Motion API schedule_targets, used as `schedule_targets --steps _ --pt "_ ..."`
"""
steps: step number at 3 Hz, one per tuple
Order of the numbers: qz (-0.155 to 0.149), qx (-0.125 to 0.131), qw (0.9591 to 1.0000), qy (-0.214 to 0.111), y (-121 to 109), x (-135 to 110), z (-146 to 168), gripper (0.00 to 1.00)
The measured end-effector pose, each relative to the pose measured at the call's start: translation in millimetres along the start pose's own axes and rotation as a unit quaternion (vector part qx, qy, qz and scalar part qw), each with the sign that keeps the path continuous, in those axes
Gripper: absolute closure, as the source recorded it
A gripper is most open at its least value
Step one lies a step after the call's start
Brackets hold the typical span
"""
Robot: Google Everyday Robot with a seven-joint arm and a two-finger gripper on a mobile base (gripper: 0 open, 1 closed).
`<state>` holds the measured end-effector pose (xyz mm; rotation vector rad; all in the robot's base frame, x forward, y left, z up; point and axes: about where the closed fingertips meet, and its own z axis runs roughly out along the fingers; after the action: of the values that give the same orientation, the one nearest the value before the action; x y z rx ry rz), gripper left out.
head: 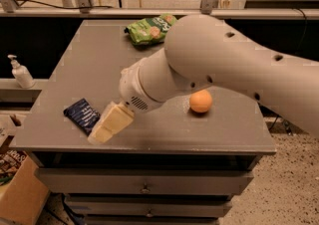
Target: Move rxbar blueberry near green rice chip bag
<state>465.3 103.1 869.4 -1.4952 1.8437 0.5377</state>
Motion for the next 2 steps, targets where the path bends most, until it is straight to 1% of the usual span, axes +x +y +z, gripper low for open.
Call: schedule_targets --steps 2 --pt "-0.008 0.001 0.9997 0.021 -6 9 44 0.00"
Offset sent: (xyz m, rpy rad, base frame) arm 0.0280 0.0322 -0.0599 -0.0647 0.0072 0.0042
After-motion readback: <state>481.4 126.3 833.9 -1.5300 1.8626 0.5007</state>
